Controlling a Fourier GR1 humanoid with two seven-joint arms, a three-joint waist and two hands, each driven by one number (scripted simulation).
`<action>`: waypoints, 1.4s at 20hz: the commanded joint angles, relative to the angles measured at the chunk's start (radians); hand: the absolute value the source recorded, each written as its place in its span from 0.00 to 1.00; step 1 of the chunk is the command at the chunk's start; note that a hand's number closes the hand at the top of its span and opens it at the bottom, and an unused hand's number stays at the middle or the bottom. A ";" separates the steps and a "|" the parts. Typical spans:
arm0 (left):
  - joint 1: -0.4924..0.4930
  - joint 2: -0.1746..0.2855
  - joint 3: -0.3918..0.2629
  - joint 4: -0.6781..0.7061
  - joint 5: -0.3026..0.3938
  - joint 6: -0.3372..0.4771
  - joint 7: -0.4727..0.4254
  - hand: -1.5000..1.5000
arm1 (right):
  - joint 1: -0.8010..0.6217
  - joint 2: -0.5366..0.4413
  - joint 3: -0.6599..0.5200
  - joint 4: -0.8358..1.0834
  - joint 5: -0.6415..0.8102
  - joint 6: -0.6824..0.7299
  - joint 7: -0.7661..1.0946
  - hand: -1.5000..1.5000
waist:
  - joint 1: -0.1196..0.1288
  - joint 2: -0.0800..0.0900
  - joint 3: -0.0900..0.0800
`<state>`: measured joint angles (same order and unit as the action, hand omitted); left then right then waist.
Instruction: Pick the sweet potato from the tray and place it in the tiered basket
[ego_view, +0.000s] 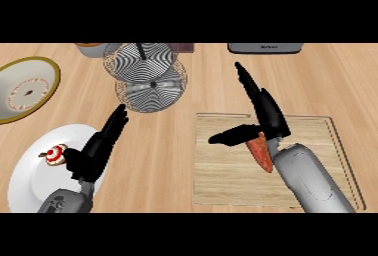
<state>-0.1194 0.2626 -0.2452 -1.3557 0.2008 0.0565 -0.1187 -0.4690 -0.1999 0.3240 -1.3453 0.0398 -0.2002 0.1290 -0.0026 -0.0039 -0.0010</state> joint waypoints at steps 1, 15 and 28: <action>-0.006 -0.006 0.002 0.018 -0.010 0.014 0.017 0.50 | -0.105 -0.173 0.056 -0.061 0.129 0.074 0.220 0.00 | -0.019 -0.011 -0.004; -0.006 0.017 0.034 -0.010 0.016 -0.029 0.034 0.50 | -0.333 -0.390 0.184 -0.343 -0.035 0.813 0.885 0.00 | -0.009 -0.007 -0.001; -0.020 -0.030 0.033 0.019 -0.026 -0.039 0.016 0.50 | -0.205 -0.289 0.322 -0.339 0.240 0.679 1.043 0.00 | 0.008 0.002 0.000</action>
<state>-0.1354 0.2392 -0.2126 -1.3209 0.1719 0.0205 -0.1246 -0.6682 -0.5208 0.5928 -1.7262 0.2068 0.4513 1.0213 -0.0029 -0.0034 -0.0011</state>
